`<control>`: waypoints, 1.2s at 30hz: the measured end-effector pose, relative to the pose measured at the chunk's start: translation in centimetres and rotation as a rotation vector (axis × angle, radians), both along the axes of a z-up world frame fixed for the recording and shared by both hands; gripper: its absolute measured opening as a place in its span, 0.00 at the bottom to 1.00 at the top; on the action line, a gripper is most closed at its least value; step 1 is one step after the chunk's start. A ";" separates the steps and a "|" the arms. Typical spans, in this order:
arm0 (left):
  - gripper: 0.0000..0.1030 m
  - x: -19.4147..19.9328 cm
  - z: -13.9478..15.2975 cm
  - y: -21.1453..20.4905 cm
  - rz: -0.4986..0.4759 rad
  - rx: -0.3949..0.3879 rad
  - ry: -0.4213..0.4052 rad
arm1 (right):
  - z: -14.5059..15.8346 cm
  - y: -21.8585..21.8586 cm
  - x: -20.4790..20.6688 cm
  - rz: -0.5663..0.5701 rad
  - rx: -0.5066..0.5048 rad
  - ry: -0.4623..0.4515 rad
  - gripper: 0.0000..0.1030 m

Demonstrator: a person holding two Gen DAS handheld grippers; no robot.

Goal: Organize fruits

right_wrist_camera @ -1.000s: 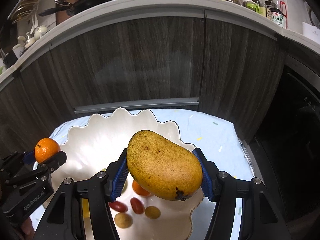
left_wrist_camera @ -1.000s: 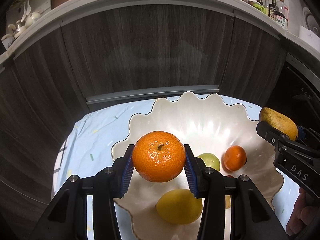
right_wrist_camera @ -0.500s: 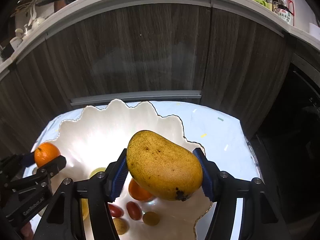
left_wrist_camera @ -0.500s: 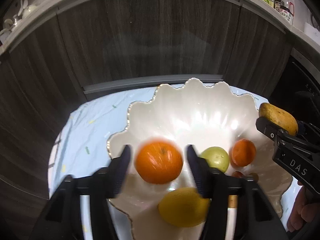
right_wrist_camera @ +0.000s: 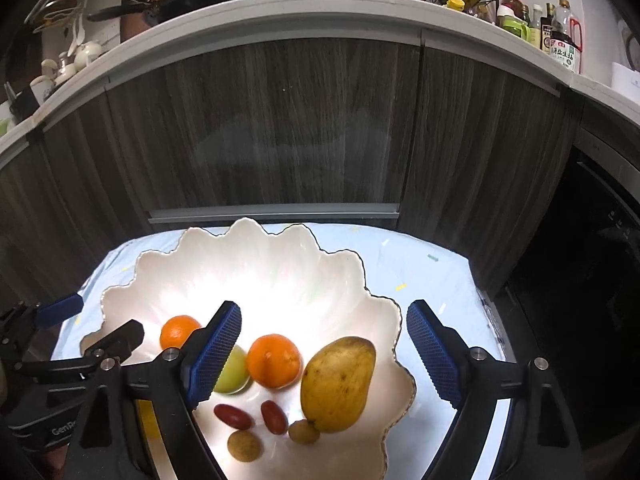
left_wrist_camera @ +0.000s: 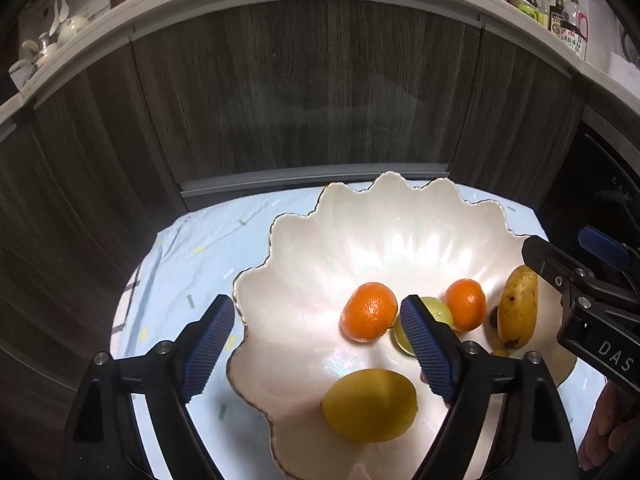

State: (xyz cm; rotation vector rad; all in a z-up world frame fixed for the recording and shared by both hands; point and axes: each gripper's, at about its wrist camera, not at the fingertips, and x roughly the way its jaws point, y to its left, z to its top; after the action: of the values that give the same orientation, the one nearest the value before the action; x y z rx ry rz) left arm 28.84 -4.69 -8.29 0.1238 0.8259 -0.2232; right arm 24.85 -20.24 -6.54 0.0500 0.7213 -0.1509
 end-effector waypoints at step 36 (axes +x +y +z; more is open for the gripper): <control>0.84 -12.4 7.9 2.8 0.032 -0.043 -0.120 | 5.5 1.7 -11.5 -0.009 0.024 -0.068 0.83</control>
State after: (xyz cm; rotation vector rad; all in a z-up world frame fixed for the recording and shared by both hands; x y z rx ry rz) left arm 16.46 -1.86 -0.41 0.0822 0.7032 -0.2015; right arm 13.35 -18.52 -1.05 0.0813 0.6554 -0.1482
